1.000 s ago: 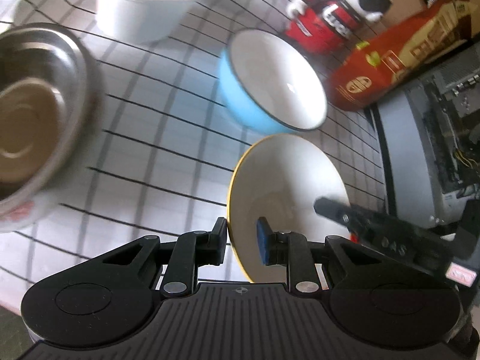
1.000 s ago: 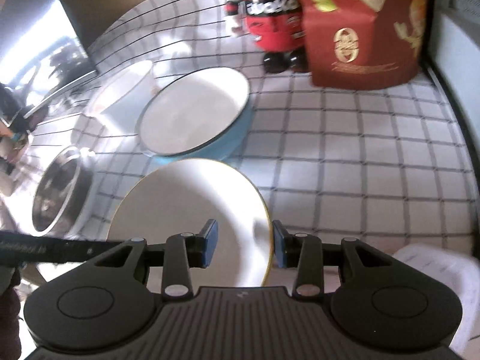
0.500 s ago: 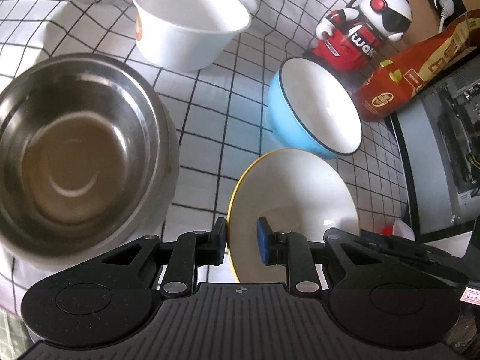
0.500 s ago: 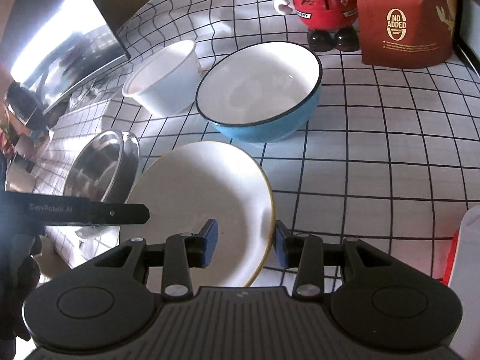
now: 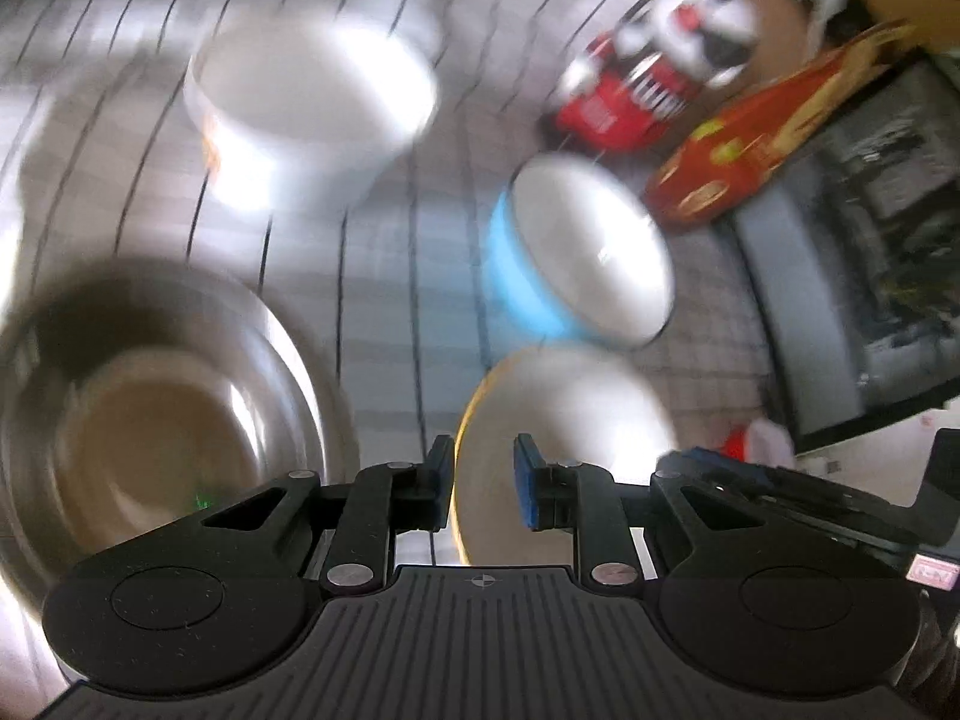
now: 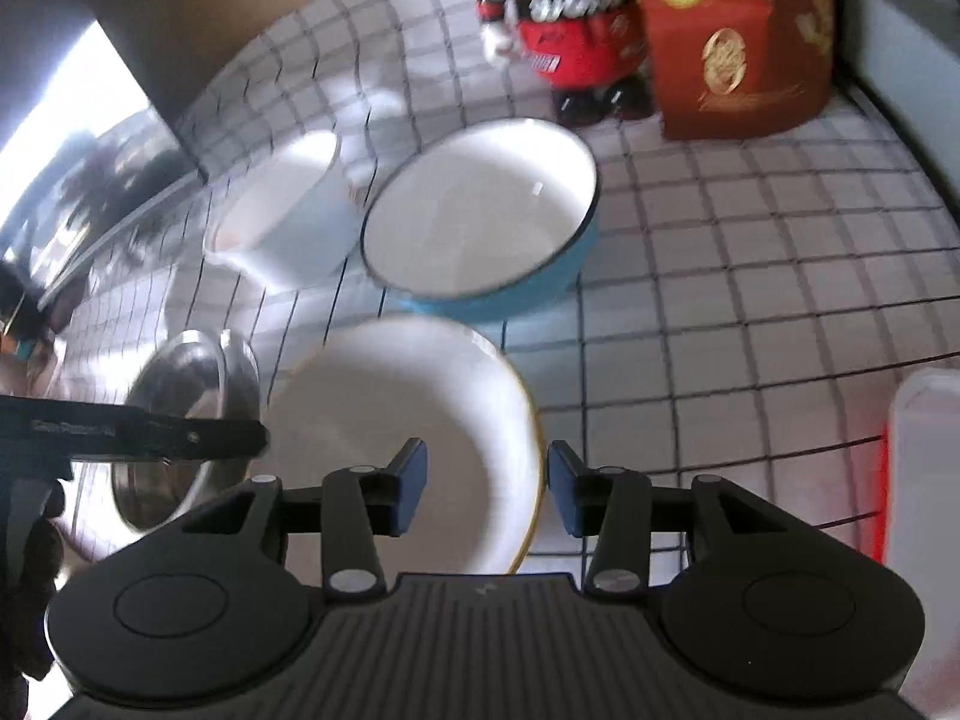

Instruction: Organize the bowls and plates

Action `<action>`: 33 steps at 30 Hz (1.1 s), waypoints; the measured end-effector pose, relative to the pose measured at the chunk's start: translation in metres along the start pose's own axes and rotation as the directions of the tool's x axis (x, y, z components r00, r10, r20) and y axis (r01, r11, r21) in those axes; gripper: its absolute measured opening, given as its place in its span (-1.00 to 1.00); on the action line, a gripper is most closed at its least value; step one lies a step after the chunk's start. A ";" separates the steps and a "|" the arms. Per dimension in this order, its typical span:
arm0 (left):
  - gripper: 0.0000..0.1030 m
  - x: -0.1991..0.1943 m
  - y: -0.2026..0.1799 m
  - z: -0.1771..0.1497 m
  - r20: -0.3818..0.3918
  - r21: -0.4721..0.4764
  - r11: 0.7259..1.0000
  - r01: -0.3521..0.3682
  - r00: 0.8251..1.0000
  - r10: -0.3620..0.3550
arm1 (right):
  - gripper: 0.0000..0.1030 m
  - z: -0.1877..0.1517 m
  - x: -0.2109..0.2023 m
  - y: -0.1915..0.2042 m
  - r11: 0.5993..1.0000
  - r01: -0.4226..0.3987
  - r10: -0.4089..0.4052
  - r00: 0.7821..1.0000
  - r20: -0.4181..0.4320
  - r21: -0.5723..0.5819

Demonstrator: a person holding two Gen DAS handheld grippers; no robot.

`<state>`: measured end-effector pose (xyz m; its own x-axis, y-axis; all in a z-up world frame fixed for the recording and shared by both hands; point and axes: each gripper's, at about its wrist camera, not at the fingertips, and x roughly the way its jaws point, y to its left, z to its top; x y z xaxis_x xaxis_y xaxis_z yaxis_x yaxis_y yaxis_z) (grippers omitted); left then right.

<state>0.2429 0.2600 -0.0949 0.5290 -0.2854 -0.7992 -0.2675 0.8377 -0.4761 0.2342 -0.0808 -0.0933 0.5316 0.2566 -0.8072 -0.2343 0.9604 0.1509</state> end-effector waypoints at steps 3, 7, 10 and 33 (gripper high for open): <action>-0.51 -0.016 0.001 0.025 0.088 0.077 0.992 0.105 0.990 -0.111 | -0.15 0.011 -0.022 0.010 0.997 0.076 -0.076 0.994 0.081 0.004; -0.51 -0.009 -0.008 0.058 0.090 0.132 0.974 0.183 0.977 -0.195 | 0.35 0.026 -0.058 0.034 0.984 0.168 -0.150 0.955 0.255 -0.051; -0.51 0.004 -0.015 0.073 0.066 0.169 0.975 0.141 0.986 -0.154 | 0.39 0.034 -0.070 0.049 0.946 0.313 -0.269 0.903 0.334 -0.085; -0.49 0.126 -0.032 0.100 0.011 -0.025 0.977 -0.211 0.977 0.212 | 0.20 0.117 0.095 -0.063 0.998 -0.013 0.015 0.999 -0.029 0.064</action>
<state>0.3984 0.2436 -0.1438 0.4693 -0.0962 -0.8778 -0.3933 0.8672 -0.3053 0.3943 -0.1042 -0.1125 0.5042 0.2678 -0.8210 -0.1889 0.9619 0.1978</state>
